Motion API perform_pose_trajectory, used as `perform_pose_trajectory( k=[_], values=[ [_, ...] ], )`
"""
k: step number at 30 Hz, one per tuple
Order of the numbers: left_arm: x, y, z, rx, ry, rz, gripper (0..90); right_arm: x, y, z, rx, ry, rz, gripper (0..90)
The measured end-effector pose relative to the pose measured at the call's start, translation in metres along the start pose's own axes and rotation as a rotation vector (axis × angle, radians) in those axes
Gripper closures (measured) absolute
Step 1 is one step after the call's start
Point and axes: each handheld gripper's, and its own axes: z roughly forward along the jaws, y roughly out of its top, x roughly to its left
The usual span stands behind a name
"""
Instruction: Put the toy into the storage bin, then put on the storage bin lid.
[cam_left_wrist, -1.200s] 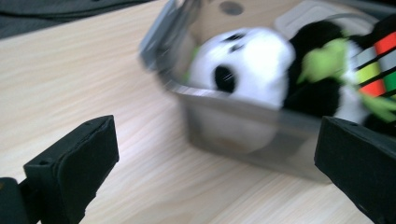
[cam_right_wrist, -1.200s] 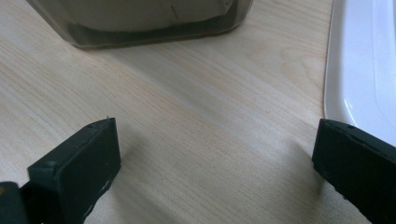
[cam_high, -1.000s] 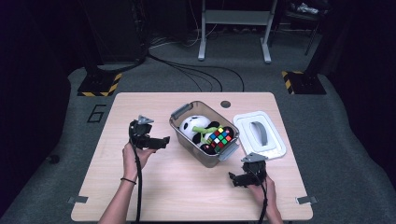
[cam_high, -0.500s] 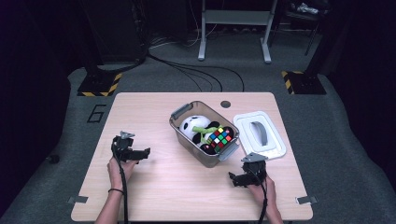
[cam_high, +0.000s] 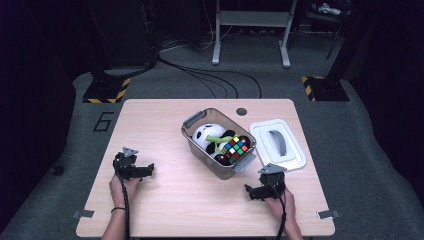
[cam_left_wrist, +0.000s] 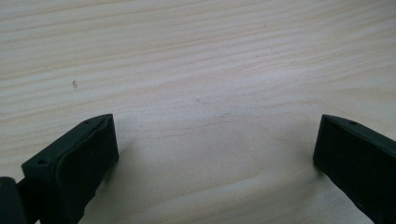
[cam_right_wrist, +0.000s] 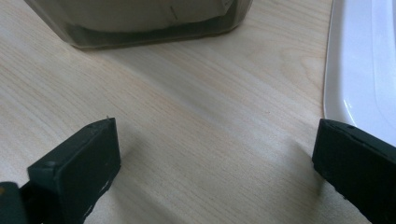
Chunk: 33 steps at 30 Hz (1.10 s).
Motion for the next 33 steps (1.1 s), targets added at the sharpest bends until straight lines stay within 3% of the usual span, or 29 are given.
perform_pose_trajectory(
  k=[4, 33],
  values=[
    [0.0011, 0.0006, 0.0004, 0.001, -0.011, 0.02, 0.0, 0.0003, 0.0, 0.0, -0.001, 0.0, 0.004, 0.0],
    [-0.0005, 0.0004, -0.0002, 0.002, -0.007, 0.015, 0.3, 0.0015, 0.0007, 0.0006, -0.002, -0.004, 0.026, 0.0]
  ],
)
